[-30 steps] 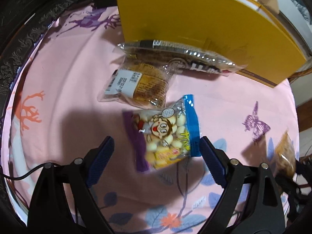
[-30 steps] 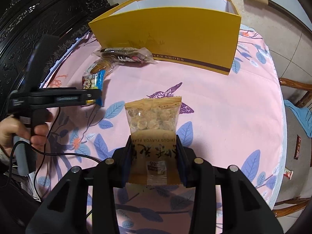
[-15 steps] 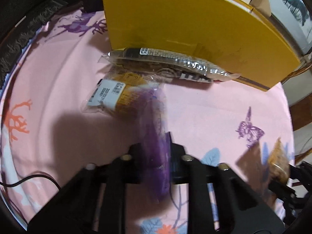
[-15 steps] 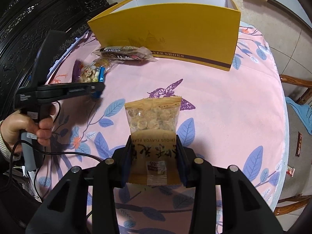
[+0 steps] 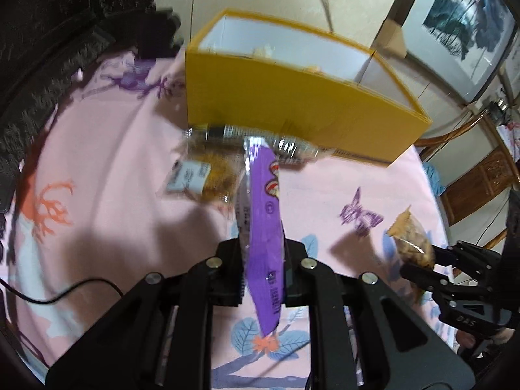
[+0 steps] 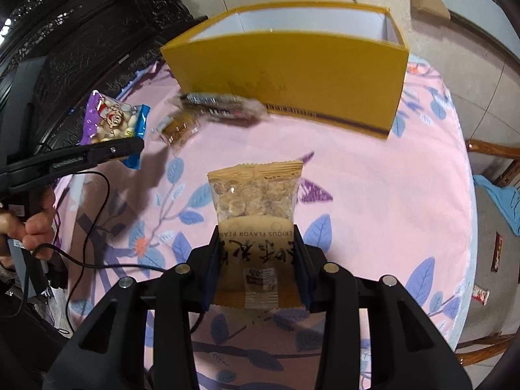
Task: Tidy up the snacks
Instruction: 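Carry both packs over the yellow box and open both grippers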
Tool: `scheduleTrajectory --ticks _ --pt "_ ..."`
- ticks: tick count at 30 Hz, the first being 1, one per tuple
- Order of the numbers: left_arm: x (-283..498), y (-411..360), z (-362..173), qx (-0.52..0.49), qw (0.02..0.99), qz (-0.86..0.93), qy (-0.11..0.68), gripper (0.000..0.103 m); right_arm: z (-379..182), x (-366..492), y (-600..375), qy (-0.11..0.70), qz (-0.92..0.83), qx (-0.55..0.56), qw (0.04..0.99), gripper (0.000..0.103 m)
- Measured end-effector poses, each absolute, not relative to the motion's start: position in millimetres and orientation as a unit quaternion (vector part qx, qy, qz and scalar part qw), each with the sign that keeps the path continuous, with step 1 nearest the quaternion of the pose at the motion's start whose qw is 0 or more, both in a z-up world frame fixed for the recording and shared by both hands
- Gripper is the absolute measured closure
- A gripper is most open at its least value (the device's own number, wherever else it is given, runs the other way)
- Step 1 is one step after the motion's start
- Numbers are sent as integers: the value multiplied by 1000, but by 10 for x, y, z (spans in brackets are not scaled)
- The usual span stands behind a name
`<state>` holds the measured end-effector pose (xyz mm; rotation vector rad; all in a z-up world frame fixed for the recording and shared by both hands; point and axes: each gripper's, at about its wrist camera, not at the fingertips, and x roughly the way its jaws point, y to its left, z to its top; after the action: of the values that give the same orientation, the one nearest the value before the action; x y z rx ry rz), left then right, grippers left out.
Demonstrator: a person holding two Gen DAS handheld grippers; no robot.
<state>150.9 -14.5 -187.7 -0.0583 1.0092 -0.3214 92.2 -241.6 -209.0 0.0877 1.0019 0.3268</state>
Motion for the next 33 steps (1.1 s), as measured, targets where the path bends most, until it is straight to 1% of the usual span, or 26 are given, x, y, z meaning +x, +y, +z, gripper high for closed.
scheduleTrajectory --ticks 8,17,23,30,31,32,33 --pt "1734 -242 -1231 -25 893 -179 411 88 -1518 1128 -2544 407 147 45 900 63" --pt "2209 -572 -578 -9 919 -209 334 88 -844 1674 -2743 311 124 46 941 63" --pt "2620 -750 -381 0 925 -217 312 88 -649 2095 -2822 278 111 38 953 63" --pt "3014 -919 -373 7 928 -212 307 88 -646 2410 -2813 270 106 29 957 63" --pt "3054 -937 -385 9 928 -210 308 88 -656 2473 -2808 273 106 29 956 62" --pt "3098 -957 -403 12 929 -200 310 76 -666 2515 -2796 276 102 26 955 60" --pt "3141 -967 -433 15 930 -182 319 34 -675 2557 -2782 280 91 21 956 57"
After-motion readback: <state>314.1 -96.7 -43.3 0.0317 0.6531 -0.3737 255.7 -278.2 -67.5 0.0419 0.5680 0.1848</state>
